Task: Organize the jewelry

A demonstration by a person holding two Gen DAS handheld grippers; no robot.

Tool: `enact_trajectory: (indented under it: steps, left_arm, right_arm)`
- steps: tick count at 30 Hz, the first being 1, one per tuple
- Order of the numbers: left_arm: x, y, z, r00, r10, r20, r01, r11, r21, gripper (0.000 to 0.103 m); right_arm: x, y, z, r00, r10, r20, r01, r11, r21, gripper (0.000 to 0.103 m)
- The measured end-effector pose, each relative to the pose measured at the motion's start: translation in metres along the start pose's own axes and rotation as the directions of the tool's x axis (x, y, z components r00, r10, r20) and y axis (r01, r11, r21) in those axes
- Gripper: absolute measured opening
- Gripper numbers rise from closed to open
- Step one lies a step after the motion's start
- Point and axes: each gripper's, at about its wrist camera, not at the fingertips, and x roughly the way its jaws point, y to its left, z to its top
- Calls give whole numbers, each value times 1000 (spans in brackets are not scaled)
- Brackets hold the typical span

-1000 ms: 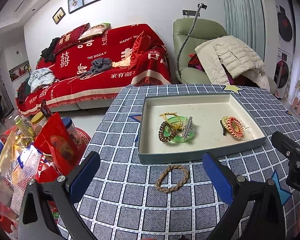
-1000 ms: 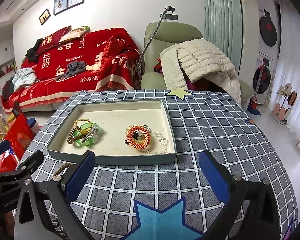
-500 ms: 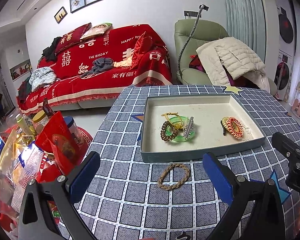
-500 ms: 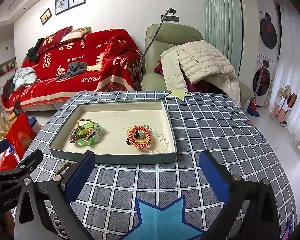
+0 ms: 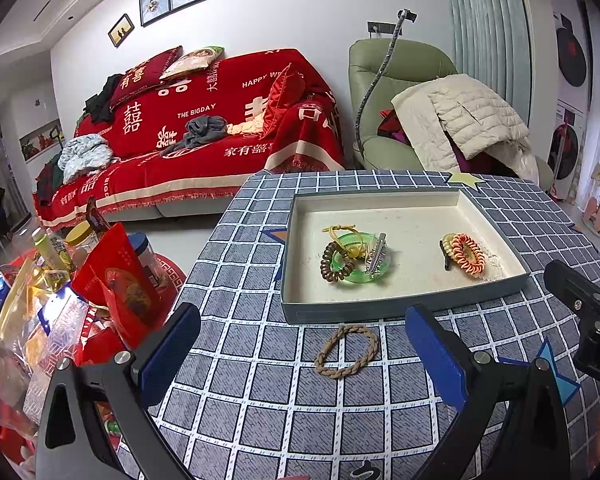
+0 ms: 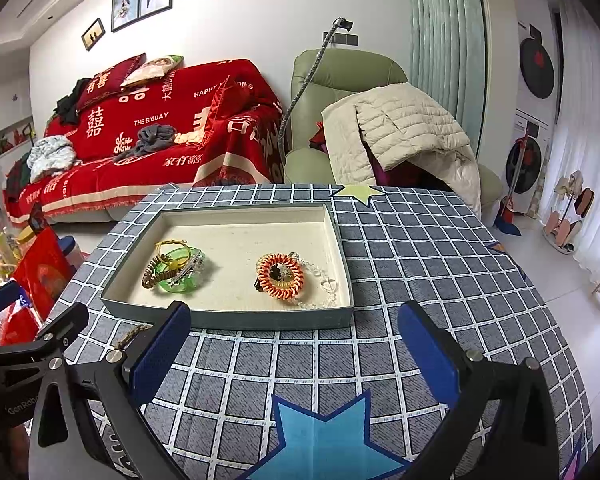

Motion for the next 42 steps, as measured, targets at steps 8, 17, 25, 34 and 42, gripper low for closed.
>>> enact_trajectory:
  steps: [8,17,25,34,42]
  left_arm:
    - [0,0,0,1000,-2,-2,2,1000,-1,103]
    - [0,0,-1,1000,-6,-6,6,1000,-1,103]
    - [0,-1,-1,1000,-6,-7,6,1000,-1,103]
    - [0,0,-1,1000,-7,-8,7,1000,0,103]
    - [0,0,-1,1000,-6,-8,6,1000,-1,103]
  right_arm:
    - [-1,1,1,1000,-1,0,1,1000,0,103]
    - [-2,1,2,1000,1,2,-1,1000,1,103]
    - [-5,1,4,1000,-1,3,1,1000,1,103]
    - [-4,2,5,1000,4,5,-4,1000,0,103]
    - [-4,2,5,1000,3,3,-3,1000,0,103]
